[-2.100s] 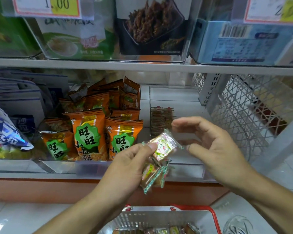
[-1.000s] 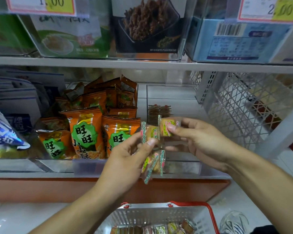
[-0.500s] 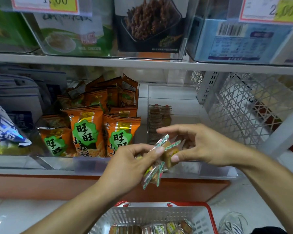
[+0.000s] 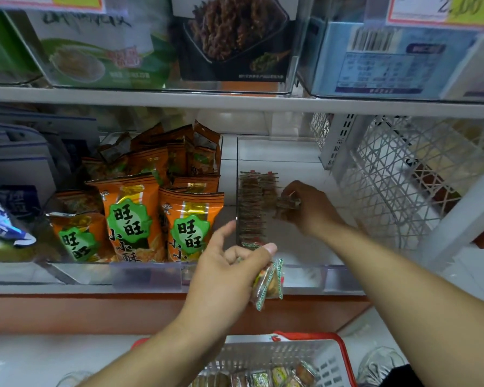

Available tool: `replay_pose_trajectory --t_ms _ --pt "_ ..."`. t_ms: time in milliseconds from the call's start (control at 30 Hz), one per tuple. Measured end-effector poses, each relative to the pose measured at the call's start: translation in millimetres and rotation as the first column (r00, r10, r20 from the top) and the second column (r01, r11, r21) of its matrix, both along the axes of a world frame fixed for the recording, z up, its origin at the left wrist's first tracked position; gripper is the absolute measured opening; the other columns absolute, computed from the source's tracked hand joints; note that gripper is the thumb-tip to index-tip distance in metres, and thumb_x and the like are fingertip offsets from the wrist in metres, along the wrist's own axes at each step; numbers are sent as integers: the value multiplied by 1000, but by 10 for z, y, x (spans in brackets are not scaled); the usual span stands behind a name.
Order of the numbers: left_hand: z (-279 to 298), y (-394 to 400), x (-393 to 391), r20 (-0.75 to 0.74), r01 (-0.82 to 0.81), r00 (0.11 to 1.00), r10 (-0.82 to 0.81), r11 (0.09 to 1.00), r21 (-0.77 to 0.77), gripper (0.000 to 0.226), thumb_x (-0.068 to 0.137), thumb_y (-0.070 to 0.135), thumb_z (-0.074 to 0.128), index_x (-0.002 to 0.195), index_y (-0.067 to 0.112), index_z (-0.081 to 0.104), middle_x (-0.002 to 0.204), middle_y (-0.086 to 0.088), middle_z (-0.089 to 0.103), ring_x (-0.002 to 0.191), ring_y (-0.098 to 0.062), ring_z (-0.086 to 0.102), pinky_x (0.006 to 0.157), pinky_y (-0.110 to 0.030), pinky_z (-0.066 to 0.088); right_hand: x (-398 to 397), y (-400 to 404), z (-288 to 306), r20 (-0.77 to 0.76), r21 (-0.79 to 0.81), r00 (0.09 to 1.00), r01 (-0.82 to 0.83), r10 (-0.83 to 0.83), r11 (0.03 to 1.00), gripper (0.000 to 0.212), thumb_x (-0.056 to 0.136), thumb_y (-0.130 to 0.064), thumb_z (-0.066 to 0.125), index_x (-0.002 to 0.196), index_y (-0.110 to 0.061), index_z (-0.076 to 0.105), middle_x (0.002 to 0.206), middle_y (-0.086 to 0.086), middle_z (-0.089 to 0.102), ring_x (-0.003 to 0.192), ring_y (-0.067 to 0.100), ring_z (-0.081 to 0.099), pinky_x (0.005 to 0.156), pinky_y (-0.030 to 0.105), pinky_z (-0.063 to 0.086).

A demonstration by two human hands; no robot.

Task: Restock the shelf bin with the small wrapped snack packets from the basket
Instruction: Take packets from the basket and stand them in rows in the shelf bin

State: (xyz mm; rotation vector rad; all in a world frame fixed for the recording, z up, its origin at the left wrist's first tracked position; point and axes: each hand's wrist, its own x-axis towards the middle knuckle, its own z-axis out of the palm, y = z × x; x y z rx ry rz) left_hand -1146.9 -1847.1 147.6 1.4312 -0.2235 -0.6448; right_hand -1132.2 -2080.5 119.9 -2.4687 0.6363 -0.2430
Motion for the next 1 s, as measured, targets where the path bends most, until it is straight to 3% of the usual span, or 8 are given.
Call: replay_pose_trajectory --t_ms 133,300,567,700,767,867,933,1000 --pt "-29 -24 27 24 -40 999 40 999 16 62 84 28 79 134 34 44 59 5 62 60 -8 65 74 -37 47 271 18 -168 -83 -7 995 58 -58 998 31 83 -9 73 112 -17 66 113 13 70 107 31 64 72 25 39" --pt "-73 -52 35 8 -52 999 52 999 13 55 85 26 80 127 37 47 61 1 63 61 -12 65 80 -55 51 407 -57 -224 -82 128 979 194 -185 973 51 88 -6 64 136 -9 46 126 21 61 115 34 59 86 33 46" --pt "-67 -52 33 -16 -25 1000 25 1000 14 53 86 26 78 125 39 45 64 -4 64 59 -19 66 45 -32 51 477 -6 -242 -65 210 970 243 -234 947 61 83 -19 76 137 -13 48 131 18 62 118 35 61 96 42 52" --pt "-59 -34 52 -25 -97 995 97 995 10 28 98 28 64 121 41 55 75 -4 72 71 -30 67 71 -58 58 428 13 -95 -141 148 974 199 -179 969 90 80 -23 81 153 -15 30 140 19 52 125 35 55 102 43 48" --pt "-78 5 47 9 -135 991 134 991 13 26 101 21 57 116 42 60 71 8 70 73 -38 62 80 -68 52 338 54 66 -76 53 981 183 -178 982 79 84 -19 76 150 -21 35 140 13 50 122 30 56 97 36 48" --pt "-81 87 19 57 -127 991 125 992 22 27 90 20 60 103 41 70 77 11 69 78 -26 61 89 -69 50 143 294 396 149 29 981 123 -126 992 36 90 -29 69 125 -30 58 108 -3 64 82 12 61 68 24 44" --pt "-72 131 3 72 -107 992 106 994 6 30 86 21 62 100 46 68 84 3 72 81 -27 63 97 -66 46 -19 513 610 214 196 975 18 -61 980 14 91 -41 68 98 -30 66 76 -9 65 60 8 57 55 21 40" --pt "-86 169 3 72 -110 991 111 994 -17 35 97 11 59 107 45 63 87 -3 72 81 -44 62 94 -69 49 -257 725 764 141 406 982 -171 124 898 32 89 -57 64 91 -25 67 62 -5 64 51 10 56 47 21 40"
